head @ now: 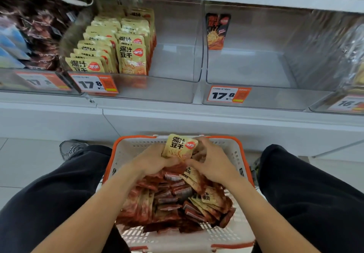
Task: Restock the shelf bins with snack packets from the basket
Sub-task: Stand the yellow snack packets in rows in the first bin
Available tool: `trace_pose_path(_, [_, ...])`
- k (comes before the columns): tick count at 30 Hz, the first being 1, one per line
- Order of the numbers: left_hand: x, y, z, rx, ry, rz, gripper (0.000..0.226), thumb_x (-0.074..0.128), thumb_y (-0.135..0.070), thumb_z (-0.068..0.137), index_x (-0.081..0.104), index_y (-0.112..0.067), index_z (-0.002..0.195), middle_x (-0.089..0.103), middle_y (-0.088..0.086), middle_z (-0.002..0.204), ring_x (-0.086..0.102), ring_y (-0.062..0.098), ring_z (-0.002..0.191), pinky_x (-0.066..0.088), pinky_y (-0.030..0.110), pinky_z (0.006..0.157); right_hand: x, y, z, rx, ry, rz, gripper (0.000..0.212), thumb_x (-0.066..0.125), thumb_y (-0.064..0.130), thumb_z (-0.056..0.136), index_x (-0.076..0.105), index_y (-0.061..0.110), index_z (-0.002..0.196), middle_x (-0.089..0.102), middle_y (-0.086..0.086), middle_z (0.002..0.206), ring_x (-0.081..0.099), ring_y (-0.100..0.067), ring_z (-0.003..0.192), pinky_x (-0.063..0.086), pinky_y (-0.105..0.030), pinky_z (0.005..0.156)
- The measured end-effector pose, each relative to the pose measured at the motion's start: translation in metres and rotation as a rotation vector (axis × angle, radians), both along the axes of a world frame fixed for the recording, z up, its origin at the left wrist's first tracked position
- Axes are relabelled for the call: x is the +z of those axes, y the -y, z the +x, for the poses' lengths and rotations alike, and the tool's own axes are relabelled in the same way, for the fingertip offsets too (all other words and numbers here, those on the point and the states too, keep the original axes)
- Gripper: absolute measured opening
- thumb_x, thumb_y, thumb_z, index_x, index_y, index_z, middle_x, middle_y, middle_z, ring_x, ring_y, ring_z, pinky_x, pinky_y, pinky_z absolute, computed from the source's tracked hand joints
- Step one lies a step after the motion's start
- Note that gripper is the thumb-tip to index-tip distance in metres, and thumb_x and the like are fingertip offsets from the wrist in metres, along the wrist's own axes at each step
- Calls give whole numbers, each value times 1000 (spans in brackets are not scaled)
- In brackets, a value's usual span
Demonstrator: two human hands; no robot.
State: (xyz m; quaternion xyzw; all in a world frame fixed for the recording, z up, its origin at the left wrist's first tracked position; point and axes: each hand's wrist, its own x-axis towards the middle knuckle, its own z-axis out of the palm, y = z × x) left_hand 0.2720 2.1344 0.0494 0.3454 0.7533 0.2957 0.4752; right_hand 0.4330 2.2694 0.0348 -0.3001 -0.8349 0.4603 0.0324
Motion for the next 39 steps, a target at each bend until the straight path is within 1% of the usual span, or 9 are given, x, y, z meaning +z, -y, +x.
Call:
trace_pose_path(5, [48, -6, -35, -161, -145, 10, 12, 71, -23, 91, 69, -28, 102, 76, -10, 99, 70, 5, 92, 54, 32, 91, 45, 4, -19, 25, -141, -17, 21, 77, 28, 86, 64, 30, 103, 74, 14, 96, 69, 1, 83, 58, -31, 74])
trace_pose_path(10, [85, 3, -70, -84, -107, 149, 21, 73, -25, 89, 72, -23, 110, 76, -10, 103, 70, 9, 101, 51, 41, 100, 91, 7, -59, 33, -283, 100, 15, 72, 33, 88, 64, 27, 100, 76, 10, 94, 71, -6, 77, 57, -40, 69])
trace_pose_path(13, [100, 8, -88, 118, -238, 398, 20, 72, -19, 90, 69, -24, 109, 74, -12, 106, 67, 5, 103, 50, 31, 100, 120, 3, -87, 25, -410, 346, 17, 68, 34, 92, 64, 21, 103, 76, 5, 89, 72, -12, 76, 57, -39, 67])
trace_pose_path(17, [101, 19, -121, 465, -838, 673, 34, 65, -21, 91, 59, -15, 124, 58, -1, 124, 47, 8, 118, 27, 7, 103, 152, -10, -127, -178, -683, 545, 16, 68, 27, 94, 64, 16, 106, 75, 3, 88, 70, -9, 77, 54, -31, 69])
trace_pose_path(20, [77, 21, -148, 421, -1047, 612, 53, 61, -25, 84, 54, -10, 134, 50, 12, 138, 39, 32, 135, 26, 36, 116, 160, -28, -163, -142, -632, 477, 20, 65, 29, 95, 61, 18, 110, 74, 1, 92, 71, -15, 80, 56, -40, 69])
trace_pose_path(23, [64, 14, -152, 437, -1107, 536, 61, 62, -27, 83, 49, -11, 140, 44, 13, 146, 31, 37, 143, 26, 55, 115, 154, -43, -197, -91, -492, 469, 27, 68, 25, 94, 54, 18, 115, 73, 1, 95, 69, -18, 82, 53, -40, 69])
trace_pose_path(27, [65, 5, -151, 508, -1151, 528, 55, 61, -26, 84, 52, -12, 137, 46, 11, 143, 32, 34, 142, 27, 54, 113, 138, -57, -236, -7, -294, 474, 37, 72, 23, 90, 51, 14, 119, 69, -7, 106, 65, -28, 91, 43, -32, 71])
trace_pose_path(32, [64, 4, -152, 513, -1176, 516, 53, 61, -23, 83, 53, -11, 135, 47, 10, 143, 33, 33, 142, 29, 55, 112, 125, -64, -265, 8, -132, 558, 48, 81, 28, 80, 61, 12, 120, 65, -8, 117, 58, -25, 109, 37, -25, 80])
trace_pose_path(39, [64, 2, -148, 534, -1159, 502, 54, 59, -22, 82, 52, -12, 135, 46, 10, 144, 30, 33, 144, 26, 55, 114, 120, -56, -271, -78, -201, 581, 51, 90, 22, 69, 60, 16, 110, 52, -1, 107, 53, -15, 86, 38, -21, 76])
